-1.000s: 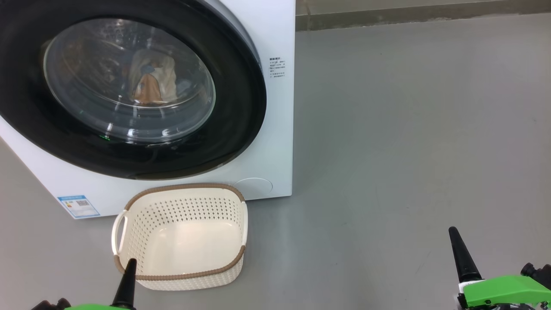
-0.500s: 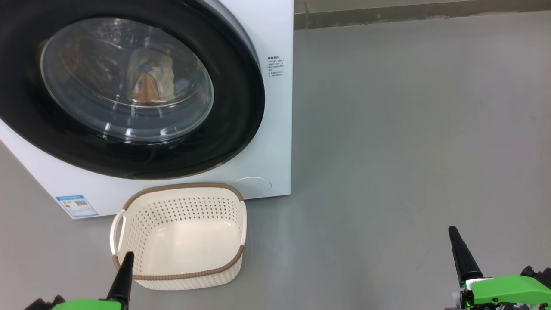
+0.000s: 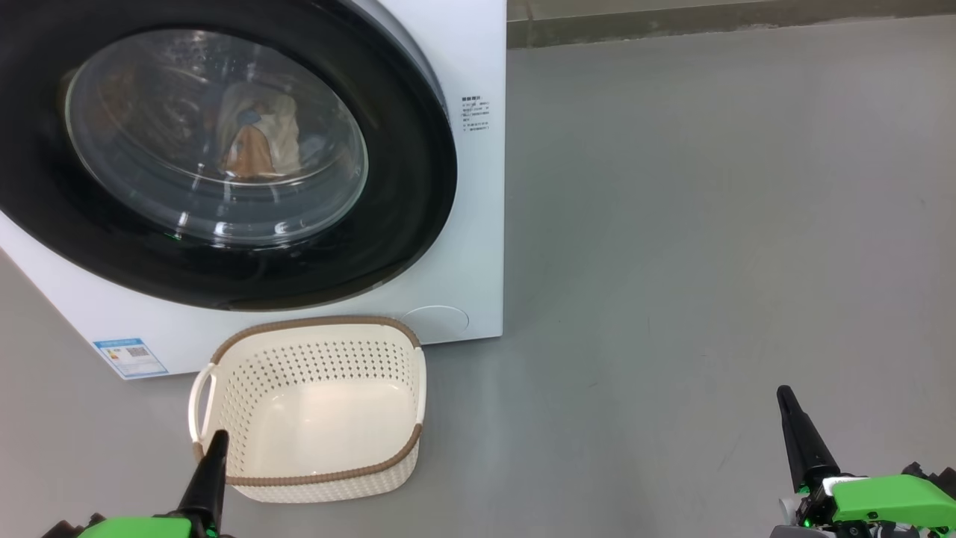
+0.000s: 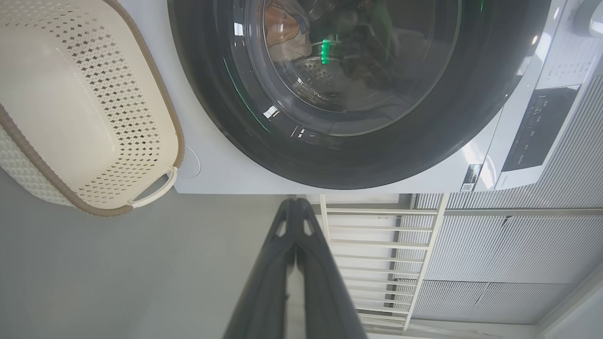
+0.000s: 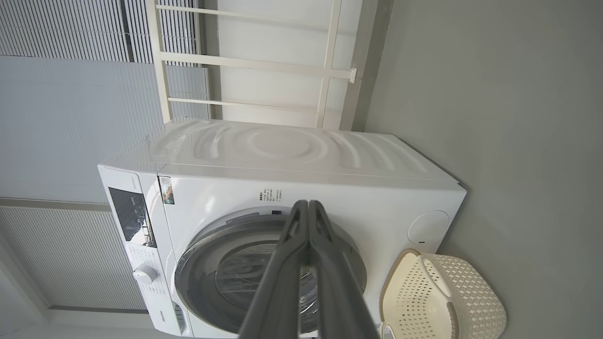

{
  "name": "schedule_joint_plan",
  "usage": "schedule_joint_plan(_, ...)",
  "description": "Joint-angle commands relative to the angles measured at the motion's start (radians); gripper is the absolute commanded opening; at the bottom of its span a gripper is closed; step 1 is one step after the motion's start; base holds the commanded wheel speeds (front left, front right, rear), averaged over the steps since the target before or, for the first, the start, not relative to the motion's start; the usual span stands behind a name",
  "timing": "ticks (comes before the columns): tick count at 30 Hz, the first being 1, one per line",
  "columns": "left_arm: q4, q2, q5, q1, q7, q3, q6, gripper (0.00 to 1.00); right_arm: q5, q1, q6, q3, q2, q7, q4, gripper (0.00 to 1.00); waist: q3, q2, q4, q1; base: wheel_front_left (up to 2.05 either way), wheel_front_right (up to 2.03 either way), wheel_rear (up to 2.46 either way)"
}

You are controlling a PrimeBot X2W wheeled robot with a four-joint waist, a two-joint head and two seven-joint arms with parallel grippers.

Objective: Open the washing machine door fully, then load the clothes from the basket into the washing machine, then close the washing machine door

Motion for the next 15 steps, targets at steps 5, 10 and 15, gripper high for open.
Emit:
schedule_joint_plan(5,-0.030,0.019,-0.062,-0.054,0.024,0.044,-0.003,0.00,0.082,-0.046,-0.001,0.022,-0.012,0.022,-0.025,0.00,0.001,0.0000,-0.001,0.0000,0.00,0.00,0.00)
schedule_joint_plan(10,-0.030,0.019,-0.068,-0.055,0.026,0.045,-0.003,0.00,0.090,-0.046,-0.001,0.022,-0.012,0.024,-0.025,0.00,0.002,0.0000,-0.002,0.0000,0.00,0.00,0.00)
schedule_joint_plan(15,-0.030,0.018,-0.068,-0.055,0.027,0.046,-0.003,0.00,0.090,-0.046,-0.001,0.022,-0.012,0.024,-0.025,0.00,0.002,0.0000,-0.002,0.0000,0.00,0.00,0.00)
